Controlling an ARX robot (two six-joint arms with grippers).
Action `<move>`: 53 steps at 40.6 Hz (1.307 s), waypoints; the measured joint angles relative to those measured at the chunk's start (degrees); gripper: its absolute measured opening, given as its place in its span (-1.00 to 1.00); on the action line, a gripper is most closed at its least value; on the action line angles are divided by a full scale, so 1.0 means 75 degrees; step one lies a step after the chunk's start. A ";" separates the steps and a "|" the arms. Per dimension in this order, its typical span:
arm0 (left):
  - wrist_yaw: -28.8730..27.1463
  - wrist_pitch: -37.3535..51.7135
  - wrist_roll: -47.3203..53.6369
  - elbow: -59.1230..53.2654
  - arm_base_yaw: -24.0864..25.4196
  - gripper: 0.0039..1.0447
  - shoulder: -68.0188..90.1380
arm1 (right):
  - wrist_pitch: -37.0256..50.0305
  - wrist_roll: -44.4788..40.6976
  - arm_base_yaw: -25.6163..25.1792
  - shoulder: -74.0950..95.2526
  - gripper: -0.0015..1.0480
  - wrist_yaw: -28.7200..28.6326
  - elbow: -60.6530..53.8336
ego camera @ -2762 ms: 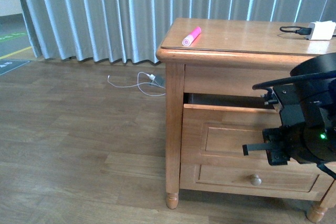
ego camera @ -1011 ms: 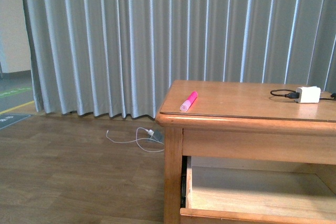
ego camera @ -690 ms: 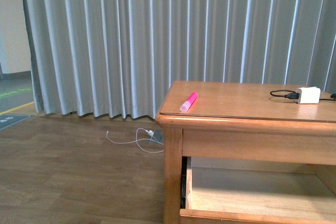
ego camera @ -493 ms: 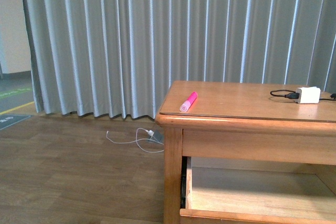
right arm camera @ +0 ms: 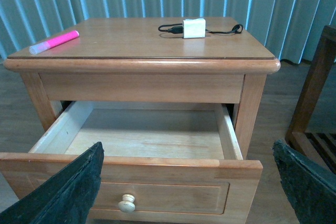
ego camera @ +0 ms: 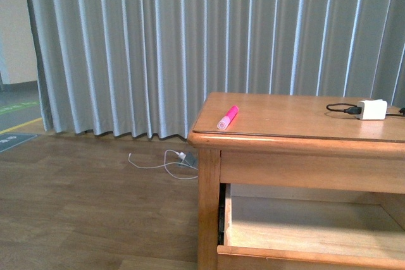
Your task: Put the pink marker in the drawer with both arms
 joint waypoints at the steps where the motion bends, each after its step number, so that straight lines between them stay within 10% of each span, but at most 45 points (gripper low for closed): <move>1: 0.0172 0.0166 0.0003 0.0256 0.0003 0.89 0.0455 | 0.0000 0.0000 0.0000 0.0000 0.83 0.0000 0.0000; 16: 0.1198 0.1717 0.0880 0.4368 -0.0816 0.89 0.6685 | 0.0000 0.0000 0.0000 0.0003 0.83 0.0000 0.0000; 53: 0.0248 -0.0956 0.0198 1.2581 -0.2098 0.89 1.3400 | 0.0000 0.0000 0.0000 0.0003 0.83 0.0000 0.0000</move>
